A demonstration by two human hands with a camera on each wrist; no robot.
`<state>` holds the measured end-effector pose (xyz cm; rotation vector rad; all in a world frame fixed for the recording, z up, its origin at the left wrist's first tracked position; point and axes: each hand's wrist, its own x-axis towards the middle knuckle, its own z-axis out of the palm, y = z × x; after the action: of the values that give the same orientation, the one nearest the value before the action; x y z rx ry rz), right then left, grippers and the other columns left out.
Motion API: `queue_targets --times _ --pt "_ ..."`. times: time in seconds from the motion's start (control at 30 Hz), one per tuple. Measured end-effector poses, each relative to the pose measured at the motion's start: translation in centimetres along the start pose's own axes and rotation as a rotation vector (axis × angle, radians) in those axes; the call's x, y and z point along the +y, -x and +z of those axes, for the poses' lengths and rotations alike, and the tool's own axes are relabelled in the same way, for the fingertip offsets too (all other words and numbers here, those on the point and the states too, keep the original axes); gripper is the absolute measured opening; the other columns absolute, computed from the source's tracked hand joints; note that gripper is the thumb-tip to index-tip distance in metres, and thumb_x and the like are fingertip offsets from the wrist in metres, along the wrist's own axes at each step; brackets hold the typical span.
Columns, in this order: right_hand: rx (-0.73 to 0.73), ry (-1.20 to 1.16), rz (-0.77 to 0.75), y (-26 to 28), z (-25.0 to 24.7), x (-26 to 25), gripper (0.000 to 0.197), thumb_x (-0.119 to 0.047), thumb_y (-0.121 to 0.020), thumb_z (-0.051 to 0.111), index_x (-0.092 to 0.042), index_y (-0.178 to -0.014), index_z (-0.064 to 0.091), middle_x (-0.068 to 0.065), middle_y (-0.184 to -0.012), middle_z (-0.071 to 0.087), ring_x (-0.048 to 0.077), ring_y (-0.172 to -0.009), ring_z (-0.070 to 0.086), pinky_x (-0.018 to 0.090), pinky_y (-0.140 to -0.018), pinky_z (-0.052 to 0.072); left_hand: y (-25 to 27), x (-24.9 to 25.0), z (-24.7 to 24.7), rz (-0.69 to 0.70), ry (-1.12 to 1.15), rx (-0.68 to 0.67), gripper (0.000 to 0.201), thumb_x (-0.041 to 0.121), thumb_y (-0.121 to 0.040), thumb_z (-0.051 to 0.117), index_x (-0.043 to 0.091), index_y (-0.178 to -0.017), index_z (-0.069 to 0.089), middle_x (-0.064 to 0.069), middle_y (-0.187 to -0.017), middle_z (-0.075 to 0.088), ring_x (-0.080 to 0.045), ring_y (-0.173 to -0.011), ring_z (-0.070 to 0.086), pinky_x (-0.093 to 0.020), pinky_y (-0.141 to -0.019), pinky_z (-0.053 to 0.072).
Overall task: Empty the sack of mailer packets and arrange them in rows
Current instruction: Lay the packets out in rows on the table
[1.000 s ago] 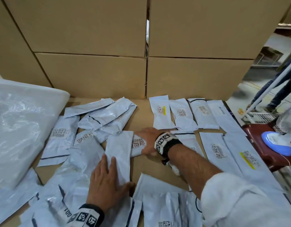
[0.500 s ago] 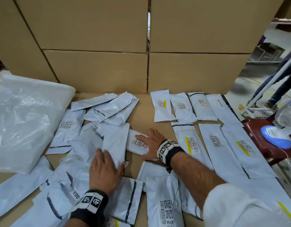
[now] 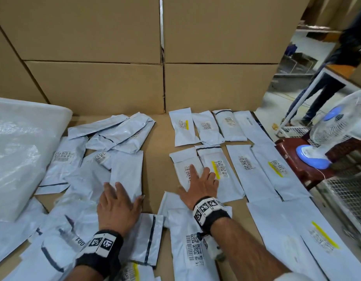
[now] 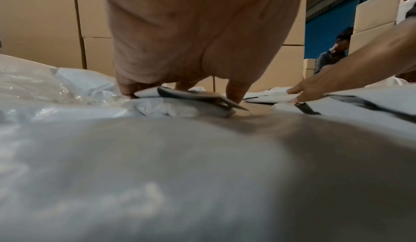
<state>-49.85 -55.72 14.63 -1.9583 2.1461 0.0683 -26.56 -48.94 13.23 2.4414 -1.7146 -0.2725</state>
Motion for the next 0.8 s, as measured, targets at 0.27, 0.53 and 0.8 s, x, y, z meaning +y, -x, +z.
queue_targets --times 0.27,0.53,0.8 --pt "-0.04 -0.029 0.009 -0.1 -0.5 0.5 0.088 -0.071 -0.091 0.04 -0.028 -0.16 0.008 0.021 -0.159 0.013 0.04 -0.144 0.017 0.051 -0.114 0.022 2.1 2.8 -1.2 0.188 0.024 -0.024 0.092 0.074 -0.08 0.021 0.016 -0.15 0.033 -0.024 -0.161 0.009 -0.043 -0.144 0.023 -0.053 -0.113 0.027" --pt "0.111 -0.175 -0.127 9.1 -2.4 5.5 0.079 -0.063 -0.09 0.038 -0.027 -0.159 0.02 0.017 -0.153 0.029 0.035 -0.137 0.032 0.046 -0.109 0.036 5.1 7.7 -1.0 0.567 0.007 -0.186 0.083 0.07 -0.079 0.025 0.02 -0.141 0.046 -0.02 -0.152 0.035 -0.041 -0.132 0.041 -0.048 -0.105 0.04" --pt "-0.144 -0.171 -0.249 20.6 1.9 5.0 0.109 -0.089 -0.071 0.04 -0.035 -0.16 0.008 0.012 -0.167 0.003 0.032 -0.153 0.009 0.046 -0.122 0.022 6.8 9.2 0.3 0.508 -0.005 -0.237 0.056 0.061 -0.079 0.038 0.019 -0.11 0.058 -0.013 -0.126 0.052 -0.032 -0.113 0.05 -0.04 -0.097 0.042"
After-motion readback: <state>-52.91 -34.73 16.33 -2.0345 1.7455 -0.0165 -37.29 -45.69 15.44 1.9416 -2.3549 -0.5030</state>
